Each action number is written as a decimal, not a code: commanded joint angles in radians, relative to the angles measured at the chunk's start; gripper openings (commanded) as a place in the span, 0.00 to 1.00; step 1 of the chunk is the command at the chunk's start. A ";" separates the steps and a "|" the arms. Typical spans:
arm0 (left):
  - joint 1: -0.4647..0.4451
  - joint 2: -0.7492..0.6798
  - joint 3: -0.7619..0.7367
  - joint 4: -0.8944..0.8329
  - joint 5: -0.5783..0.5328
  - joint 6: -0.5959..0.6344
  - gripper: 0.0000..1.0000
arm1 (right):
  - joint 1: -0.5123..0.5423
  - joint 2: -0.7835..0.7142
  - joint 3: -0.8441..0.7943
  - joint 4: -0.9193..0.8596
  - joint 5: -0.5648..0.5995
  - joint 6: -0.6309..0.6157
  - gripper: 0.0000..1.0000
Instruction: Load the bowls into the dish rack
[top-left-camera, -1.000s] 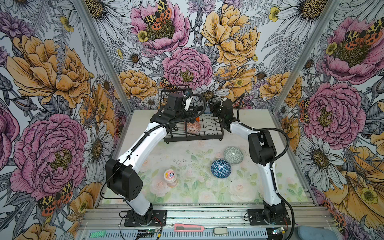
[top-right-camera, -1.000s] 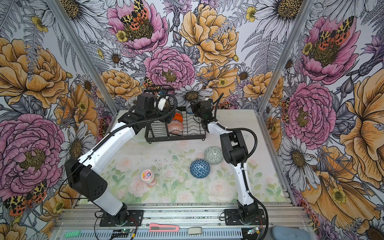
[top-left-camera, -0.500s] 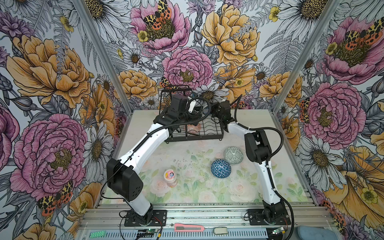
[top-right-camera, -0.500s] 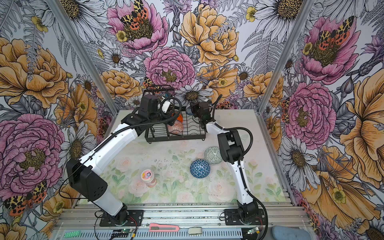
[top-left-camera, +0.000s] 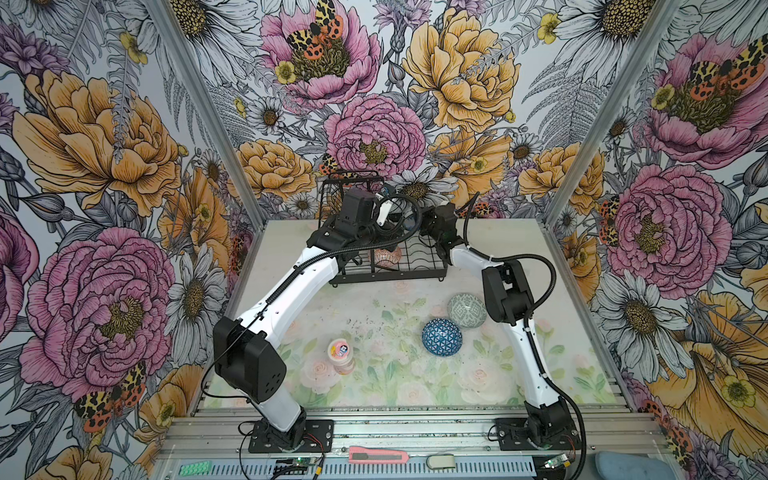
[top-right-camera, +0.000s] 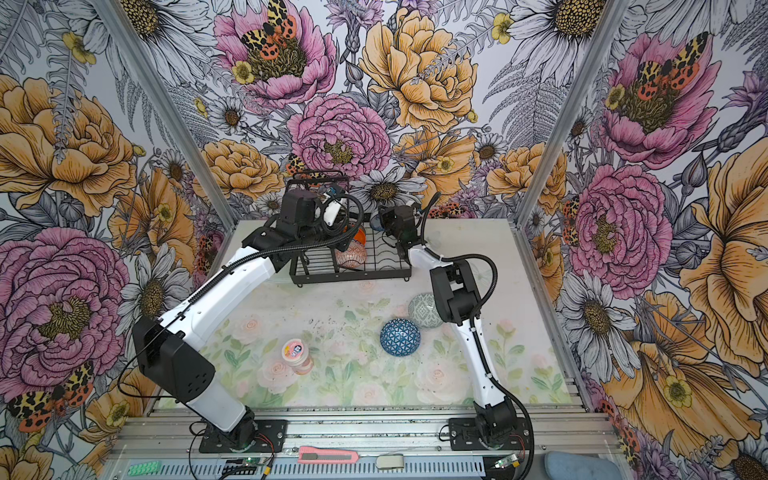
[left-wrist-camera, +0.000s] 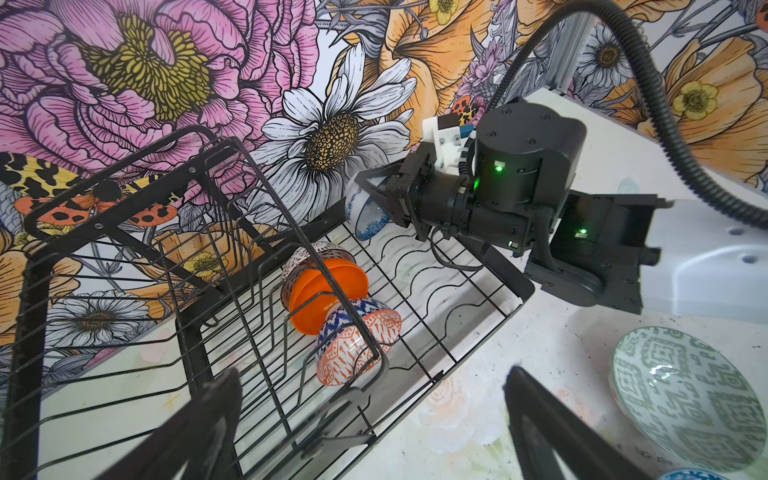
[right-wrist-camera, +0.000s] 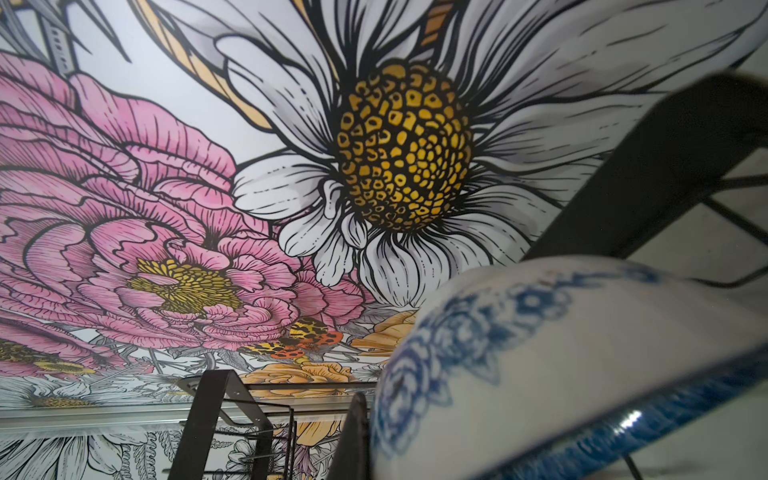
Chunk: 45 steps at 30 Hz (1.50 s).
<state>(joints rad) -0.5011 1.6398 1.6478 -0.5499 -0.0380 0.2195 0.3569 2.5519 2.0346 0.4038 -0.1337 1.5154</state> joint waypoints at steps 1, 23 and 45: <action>-0.002 -0.020 -0.005 0.017 0.007 -0.004 0.99 | 0.011 0.014 0.049 0.068 0.024 0.002 0.00; 0.015 -0.029 -0.020 0.025 0.024 -0.016 0.99 | 0.009 0.105 0.114 0.159 0.012 -0.010 0.00; 0.024 -0.010 -0.013 0.040 0.038 -0.032 0.99 | 0.009 0.070 0.031 0.141 0.009 0.013 0.00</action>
<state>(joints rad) -0.4858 1.6398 1.6398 -0.5415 -0.0277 0.2085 0.3584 2.6579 2.0804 0.5045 -0.1230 1.5215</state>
